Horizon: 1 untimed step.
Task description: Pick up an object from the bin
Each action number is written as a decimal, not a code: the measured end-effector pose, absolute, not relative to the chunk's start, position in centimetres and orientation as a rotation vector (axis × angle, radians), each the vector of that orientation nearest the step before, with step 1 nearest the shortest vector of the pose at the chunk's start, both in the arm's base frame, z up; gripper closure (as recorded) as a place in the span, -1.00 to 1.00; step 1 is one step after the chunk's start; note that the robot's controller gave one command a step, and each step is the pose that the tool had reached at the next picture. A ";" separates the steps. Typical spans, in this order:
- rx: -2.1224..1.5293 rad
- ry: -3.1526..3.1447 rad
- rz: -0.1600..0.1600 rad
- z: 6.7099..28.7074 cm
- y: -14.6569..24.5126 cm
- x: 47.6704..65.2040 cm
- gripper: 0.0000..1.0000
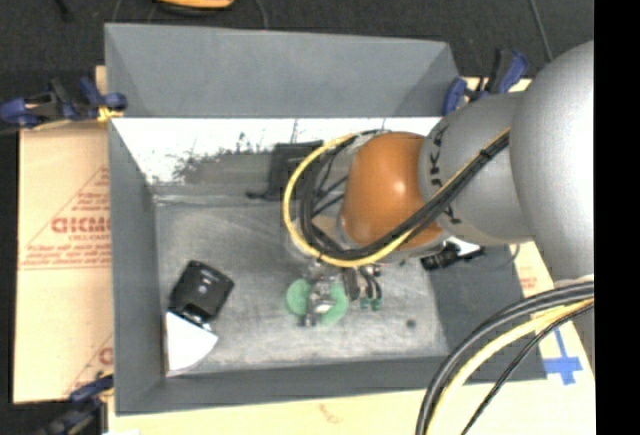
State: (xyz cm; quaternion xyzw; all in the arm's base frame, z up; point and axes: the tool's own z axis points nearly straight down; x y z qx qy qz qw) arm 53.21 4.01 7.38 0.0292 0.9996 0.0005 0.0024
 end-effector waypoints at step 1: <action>-0.053 3.137 0.000 21.6 3.6 53.3 1.00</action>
Offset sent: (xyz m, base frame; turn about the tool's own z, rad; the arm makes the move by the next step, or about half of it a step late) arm 0.0000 0.0000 0.0000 0.0000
